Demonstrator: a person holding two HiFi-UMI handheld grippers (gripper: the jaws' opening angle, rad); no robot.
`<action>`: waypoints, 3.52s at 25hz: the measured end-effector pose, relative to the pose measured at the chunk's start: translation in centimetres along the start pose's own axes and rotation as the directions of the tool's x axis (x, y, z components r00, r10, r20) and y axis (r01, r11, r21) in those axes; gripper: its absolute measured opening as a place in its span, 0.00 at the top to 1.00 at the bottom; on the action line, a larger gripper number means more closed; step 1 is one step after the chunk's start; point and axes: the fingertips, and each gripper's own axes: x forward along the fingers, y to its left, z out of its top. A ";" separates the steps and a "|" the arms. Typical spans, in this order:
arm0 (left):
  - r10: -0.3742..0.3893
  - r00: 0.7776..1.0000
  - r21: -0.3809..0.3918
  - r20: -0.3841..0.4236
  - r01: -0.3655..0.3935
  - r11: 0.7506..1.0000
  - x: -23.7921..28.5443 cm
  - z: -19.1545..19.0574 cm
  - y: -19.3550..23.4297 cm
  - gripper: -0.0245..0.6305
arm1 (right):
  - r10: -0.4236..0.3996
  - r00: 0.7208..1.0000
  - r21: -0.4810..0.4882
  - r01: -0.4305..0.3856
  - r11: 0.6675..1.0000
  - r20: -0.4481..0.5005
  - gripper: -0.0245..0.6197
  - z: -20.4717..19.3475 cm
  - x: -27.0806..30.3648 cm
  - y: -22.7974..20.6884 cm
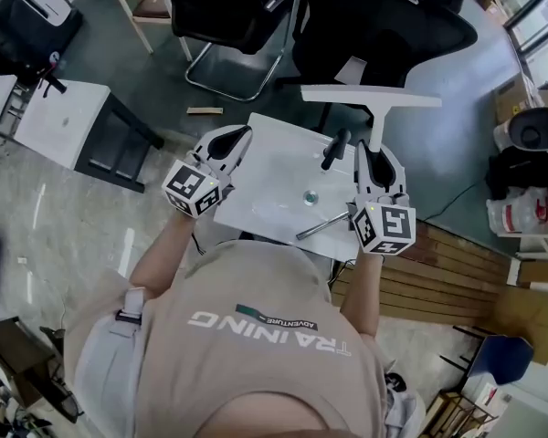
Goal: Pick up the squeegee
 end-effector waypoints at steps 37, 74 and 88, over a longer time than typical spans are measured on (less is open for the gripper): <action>-0.081 0.994 0.085 0.073 0.075 0.994 4.1 8.3 -4.6 0.95 | -0.105 0.990 -0.039 0.109 0.993 0.089 0.83 6.1 -6.0 -4.3; 0.050 0.997 0.084 0.059 -0.055 0.995 8.3 10.8 -6.5 0.95 | -0.083 0.991 -0.050 0.088 0.995 0.104 0.83 6.9 -4.1 -5.2; 0.042 0.997 0.092 0.063 -0.048 0.995 8.3 11.3 -6.9 0.95 | -0.081 0.990 -0.030 0.085 0.996 0.113 0.83 7.2 -4.0 -4.9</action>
